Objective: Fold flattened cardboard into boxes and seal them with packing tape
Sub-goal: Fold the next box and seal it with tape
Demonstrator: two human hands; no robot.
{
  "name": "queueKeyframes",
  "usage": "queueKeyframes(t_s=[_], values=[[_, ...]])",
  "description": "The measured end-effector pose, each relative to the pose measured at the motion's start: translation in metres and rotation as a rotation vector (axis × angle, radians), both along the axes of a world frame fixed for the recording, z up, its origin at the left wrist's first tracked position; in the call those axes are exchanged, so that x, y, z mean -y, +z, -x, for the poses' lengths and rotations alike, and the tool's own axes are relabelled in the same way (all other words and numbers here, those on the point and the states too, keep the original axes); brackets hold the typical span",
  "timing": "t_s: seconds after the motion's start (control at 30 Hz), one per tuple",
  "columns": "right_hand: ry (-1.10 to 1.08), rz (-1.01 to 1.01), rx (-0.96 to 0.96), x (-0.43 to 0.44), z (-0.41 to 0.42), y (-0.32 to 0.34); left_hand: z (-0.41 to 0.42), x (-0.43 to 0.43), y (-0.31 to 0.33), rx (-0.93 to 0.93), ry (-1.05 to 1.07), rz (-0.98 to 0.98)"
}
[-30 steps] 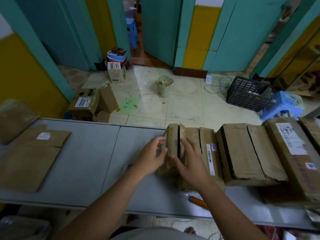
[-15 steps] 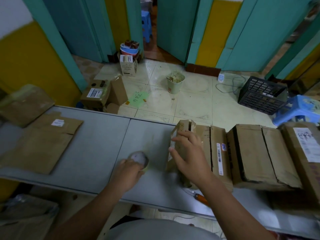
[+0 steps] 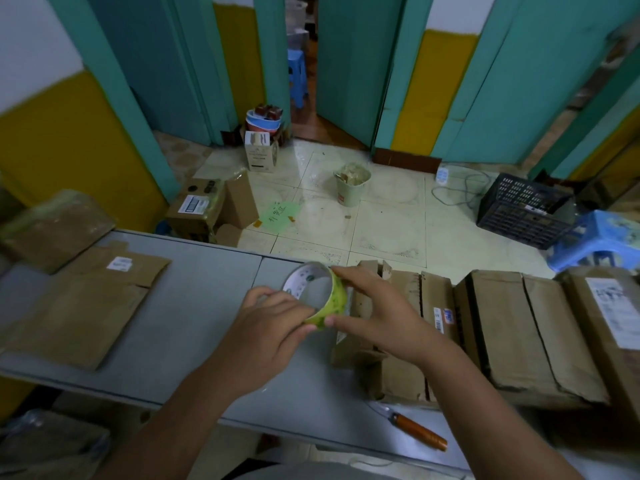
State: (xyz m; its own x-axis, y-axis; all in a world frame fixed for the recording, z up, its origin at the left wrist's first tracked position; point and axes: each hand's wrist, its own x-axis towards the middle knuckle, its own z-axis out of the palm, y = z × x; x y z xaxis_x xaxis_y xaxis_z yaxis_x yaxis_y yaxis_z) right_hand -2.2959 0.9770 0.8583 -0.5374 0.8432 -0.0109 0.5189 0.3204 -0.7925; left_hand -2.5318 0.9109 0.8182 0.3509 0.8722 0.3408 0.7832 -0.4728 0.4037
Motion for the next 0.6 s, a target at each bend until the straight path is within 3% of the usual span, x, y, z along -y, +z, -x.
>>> queueKeyframes(t_s=[0.23, 0.43, 0.6], values=[[-0.153, -0.222, -0.083, 0.008, -0.009, -0.006, -0.011, -0.003, 0.016, 0.004, 0.007, 0.038], [-0.22, -0.219, -0.216, 0.015, -0.017, -0.008, -0.014, -0.002, 0.015, -0.029, -0.017, 0.078], [-0.314, -0.212, -0.191, 0.018, -0.017, -0.014, -0.025, -0.008, 0.021, 0.045, -0.068, 0.134]])
